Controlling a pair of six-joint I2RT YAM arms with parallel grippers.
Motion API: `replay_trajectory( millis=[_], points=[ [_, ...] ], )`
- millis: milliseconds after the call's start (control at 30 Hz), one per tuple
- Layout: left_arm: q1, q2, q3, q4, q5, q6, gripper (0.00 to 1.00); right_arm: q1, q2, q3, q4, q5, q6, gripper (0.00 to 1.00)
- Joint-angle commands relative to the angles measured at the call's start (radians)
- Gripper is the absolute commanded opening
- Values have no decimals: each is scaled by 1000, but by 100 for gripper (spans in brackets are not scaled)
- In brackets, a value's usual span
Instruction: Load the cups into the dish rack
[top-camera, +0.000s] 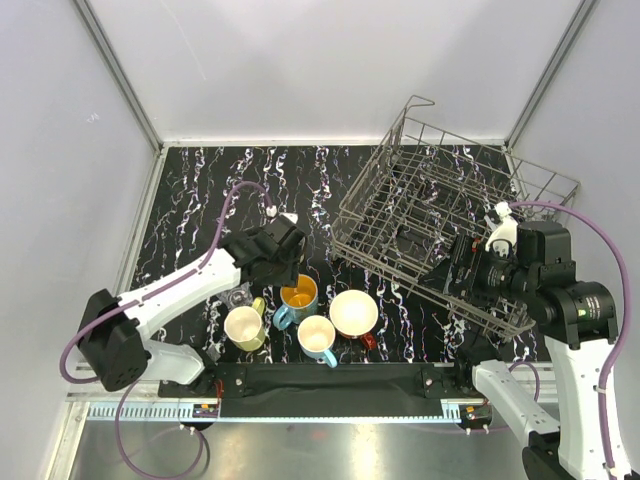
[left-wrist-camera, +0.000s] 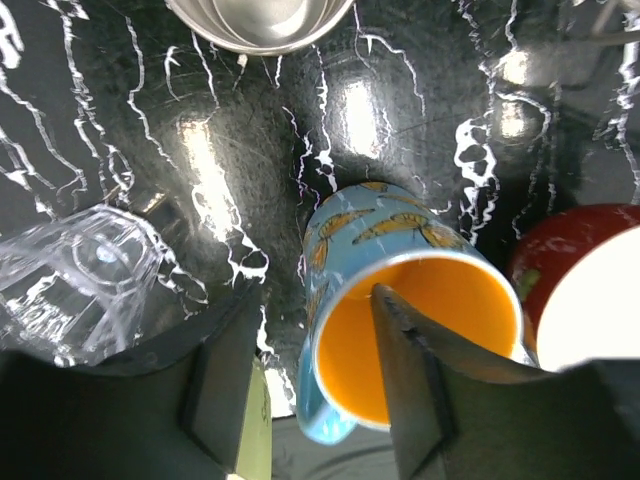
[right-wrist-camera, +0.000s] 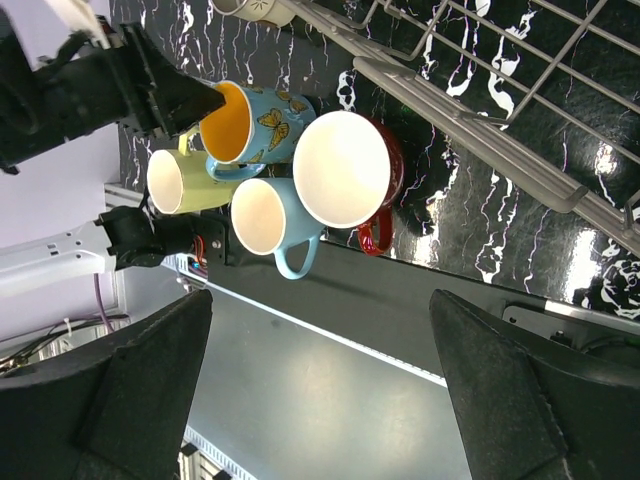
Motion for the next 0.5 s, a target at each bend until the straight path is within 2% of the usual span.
replay_trajectory(
  millis=[0, 67, 233, 467],
  points=[
    [-2, 21, -28, 69, 10, 24, 51, 1, -10, 18, -38, -17, -34, 97],
    [-2, 36, -47, 82, 33, 25, 42, 1, -7, 15, -41, -14, -42, 97],
    [-2, 30, -79, 105, 53, 25, 33, 1, -5, 8, -37, -14, -42, 97],
    [-2, 35, -76, 105, 72, 47, 15, 1, -1, -4, -28, -20, -47, 96]
  ],
)
